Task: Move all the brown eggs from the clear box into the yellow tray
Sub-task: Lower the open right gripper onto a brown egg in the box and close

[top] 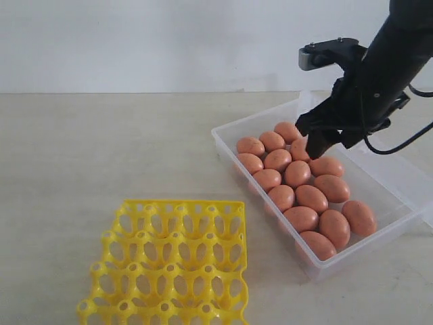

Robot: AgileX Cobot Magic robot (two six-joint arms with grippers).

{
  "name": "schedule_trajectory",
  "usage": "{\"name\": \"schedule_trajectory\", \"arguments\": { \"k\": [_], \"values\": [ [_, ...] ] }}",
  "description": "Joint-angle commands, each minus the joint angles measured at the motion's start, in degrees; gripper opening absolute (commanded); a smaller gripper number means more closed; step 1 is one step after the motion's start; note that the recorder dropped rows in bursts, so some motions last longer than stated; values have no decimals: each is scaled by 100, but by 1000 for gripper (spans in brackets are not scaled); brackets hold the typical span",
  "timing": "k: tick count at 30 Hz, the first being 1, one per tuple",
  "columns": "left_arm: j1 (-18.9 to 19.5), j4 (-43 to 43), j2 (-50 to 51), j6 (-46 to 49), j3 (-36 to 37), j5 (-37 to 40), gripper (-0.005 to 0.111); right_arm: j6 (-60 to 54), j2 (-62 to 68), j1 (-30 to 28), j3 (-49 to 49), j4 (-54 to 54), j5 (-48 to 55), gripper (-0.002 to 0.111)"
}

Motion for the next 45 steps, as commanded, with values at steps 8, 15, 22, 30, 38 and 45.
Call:
{"name": "schedule_trajectory", "arguments": {
  "k": [8,15,22,30,38,45],
  "values": [
    [8,-20,-23,-37,-19,-88,4,539,793,-4,-119,369,-1921,66],
    [8,-20,-23,-37,-19,-88,4,1414,1043,-4,-119,369,-2502,66],
    [8,-20,-23,-37,-19,-88,4,1798,1285,-36,-119,369,-2657,66],
    [8,-20,-23,-37,-19,-77,4,1899,1582,-29,-119,392,-2816,66],
    [8,-20,-23,-37,-19,-77,4,2104,1631,-29,-119,392,-3099,64],
    [8,-20,-23,-37,-19,-77,4,2193,1736,-29,-119,392,-3040,51]
  ]
}}
